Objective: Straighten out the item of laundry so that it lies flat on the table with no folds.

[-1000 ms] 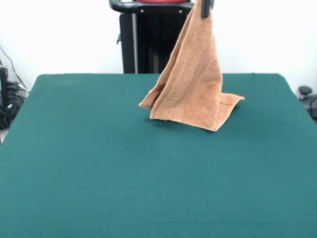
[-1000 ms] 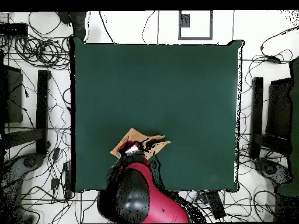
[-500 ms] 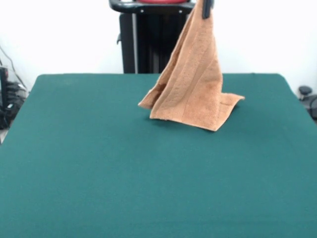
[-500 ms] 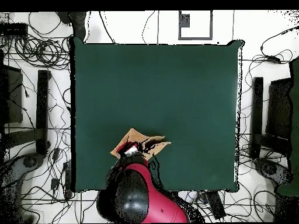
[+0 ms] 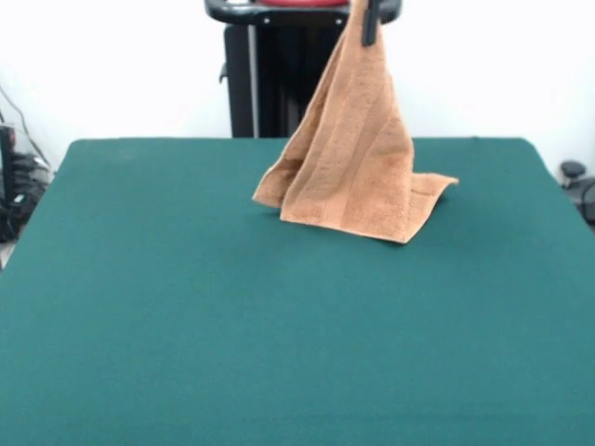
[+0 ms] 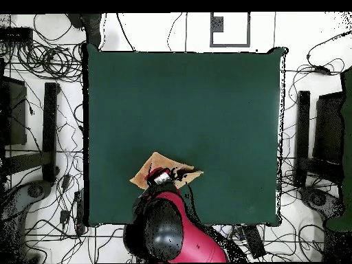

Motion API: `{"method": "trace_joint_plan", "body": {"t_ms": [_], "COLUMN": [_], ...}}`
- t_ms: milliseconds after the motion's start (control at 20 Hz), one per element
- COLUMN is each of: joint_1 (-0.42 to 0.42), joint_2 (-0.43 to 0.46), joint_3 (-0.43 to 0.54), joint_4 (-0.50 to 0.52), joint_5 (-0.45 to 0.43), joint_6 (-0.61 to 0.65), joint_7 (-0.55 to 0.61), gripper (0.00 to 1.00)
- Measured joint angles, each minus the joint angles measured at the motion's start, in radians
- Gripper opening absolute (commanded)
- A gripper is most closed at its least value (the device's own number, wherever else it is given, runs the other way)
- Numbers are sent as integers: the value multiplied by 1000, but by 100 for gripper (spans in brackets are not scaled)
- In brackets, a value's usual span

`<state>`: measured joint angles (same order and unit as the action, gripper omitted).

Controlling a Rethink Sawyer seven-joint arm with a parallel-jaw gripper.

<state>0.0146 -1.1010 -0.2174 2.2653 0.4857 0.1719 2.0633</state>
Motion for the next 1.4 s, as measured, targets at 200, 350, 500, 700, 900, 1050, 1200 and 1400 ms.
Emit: {"method": "trace_joint_plan", "body": {"t_ms": [200,350,500,700,900,1050,1200,1400], "joint_1": [-46,-104,-141,-176,-173,-173,-174,-176], "joint_2": [4,5,9,19,33,35,35,35], "joint_3": [37,91,127,166,171,176,180,185], "joint_4": [26,60,79,102,109,115,117,120], "joint_5": [0,-1,-9,-19,-19,-19,-19,-19], "joint_6": [-32,-81,-119,-173,-189,-190,-190,-195], "joint_7": [0,0,0,0,0,0,0,0], "gripper": [0,0,0,0,0,0,0,0]}}
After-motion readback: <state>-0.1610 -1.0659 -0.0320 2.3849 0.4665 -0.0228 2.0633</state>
